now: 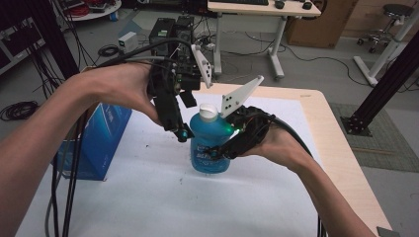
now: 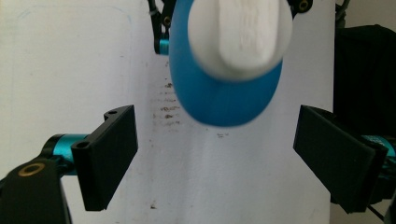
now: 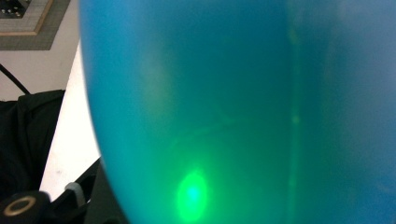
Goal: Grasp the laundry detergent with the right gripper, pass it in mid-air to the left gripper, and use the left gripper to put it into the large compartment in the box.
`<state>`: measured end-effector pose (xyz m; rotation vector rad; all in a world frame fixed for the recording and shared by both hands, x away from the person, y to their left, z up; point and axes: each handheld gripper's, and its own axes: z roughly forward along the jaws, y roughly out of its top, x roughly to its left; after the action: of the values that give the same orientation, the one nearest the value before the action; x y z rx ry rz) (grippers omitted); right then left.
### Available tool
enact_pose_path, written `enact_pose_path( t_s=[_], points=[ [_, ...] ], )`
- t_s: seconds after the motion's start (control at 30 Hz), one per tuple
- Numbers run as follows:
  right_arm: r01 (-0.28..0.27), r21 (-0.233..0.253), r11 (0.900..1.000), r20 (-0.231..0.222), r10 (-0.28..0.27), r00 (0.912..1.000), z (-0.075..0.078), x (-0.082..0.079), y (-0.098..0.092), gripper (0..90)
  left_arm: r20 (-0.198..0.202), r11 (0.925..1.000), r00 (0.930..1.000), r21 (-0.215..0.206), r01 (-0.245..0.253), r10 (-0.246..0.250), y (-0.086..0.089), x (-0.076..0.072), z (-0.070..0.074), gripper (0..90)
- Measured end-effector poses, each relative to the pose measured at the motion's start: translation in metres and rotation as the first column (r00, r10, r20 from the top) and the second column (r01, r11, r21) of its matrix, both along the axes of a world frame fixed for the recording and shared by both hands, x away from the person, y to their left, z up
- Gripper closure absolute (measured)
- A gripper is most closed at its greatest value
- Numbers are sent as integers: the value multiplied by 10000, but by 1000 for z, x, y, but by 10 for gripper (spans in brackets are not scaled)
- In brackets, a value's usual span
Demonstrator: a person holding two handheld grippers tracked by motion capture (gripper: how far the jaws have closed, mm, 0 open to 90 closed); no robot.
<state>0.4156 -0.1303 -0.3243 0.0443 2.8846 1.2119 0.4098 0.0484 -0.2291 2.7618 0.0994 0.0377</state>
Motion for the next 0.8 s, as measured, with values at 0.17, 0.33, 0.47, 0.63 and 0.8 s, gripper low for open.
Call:
enact_pose_path(
  t_s=[0.17, 0.33, 0.47, 0.63, 0.8],
  points=[
    [-202, 12, 9998, -65, 202, 9998, -3, 0, 11, 452, 39, 9999, 9999, -24, -118, 118, -3, -1, -8, 138],
    [-277, -89, 9996, -51, 277, 9996, -7, -1, 16, 452, -51, 10000, 10000, -11, -29, 29, -7, -2, -15, 139],
    [-314, -87, 9995, -106, 313, 9995, -9, 0, 17, 452, -20, 9999, 10000, 151, -44, 45, -11, -2, -20, 139],
    [-285, -91, 9996, -124, 284, 9995, -10, 0, 18, 451, -76, 9999, 10000, 115, -2, 3, -15, -3, -25, 147],
    [-275, -173, 9995, -84, 273, 9996, -11, -1, 18, 451, -21, 10000, 10000, 41, -10, 10, -17, -3, -25, 160]
  ],
)
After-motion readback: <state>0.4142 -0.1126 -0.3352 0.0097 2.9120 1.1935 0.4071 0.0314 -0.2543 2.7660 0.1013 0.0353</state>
